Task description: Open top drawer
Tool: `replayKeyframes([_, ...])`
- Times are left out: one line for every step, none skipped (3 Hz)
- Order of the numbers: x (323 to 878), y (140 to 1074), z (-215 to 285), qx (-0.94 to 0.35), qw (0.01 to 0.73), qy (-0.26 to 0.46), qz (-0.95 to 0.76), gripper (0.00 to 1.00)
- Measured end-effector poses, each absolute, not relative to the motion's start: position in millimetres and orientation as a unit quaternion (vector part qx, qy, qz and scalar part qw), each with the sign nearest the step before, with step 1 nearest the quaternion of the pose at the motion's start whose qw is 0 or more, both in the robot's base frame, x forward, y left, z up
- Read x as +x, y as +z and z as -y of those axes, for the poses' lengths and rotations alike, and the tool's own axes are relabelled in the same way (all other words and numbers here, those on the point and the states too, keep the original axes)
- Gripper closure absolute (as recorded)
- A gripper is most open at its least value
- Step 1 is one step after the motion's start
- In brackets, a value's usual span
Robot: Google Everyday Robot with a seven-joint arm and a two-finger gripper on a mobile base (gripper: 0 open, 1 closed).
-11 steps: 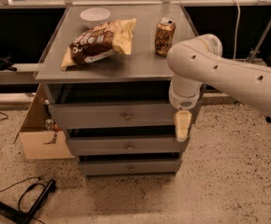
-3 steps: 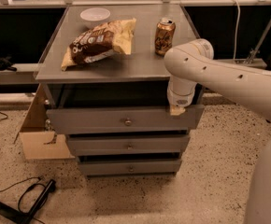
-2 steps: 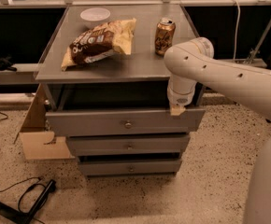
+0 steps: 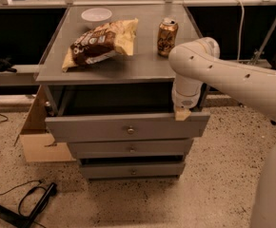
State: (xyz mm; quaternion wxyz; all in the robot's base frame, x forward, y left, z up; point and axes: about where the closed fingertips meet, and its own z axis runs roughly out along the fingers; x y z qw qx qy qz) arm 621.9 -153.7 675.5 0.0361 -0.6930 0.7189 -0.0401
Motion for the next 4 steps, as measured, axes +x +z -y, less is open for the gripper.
replayKeyframes([606.7, 680.4, 164.4, -0.694, 0.025, -0.03, -0.719, 1.0])
replayKeyframes([606.5, 683.5, 164.5, -0.694, 0.025, -0.029, -0.719, 1.0])
replayKeyframes([589.2, 683.6, 173.4, -0.692, 0.01, -0.013, -0.722, 1.0])
replayKeyframes([588.4, 685.1, 173.8, -0.692, 0.01, -0.013, -0.722, 1.0])
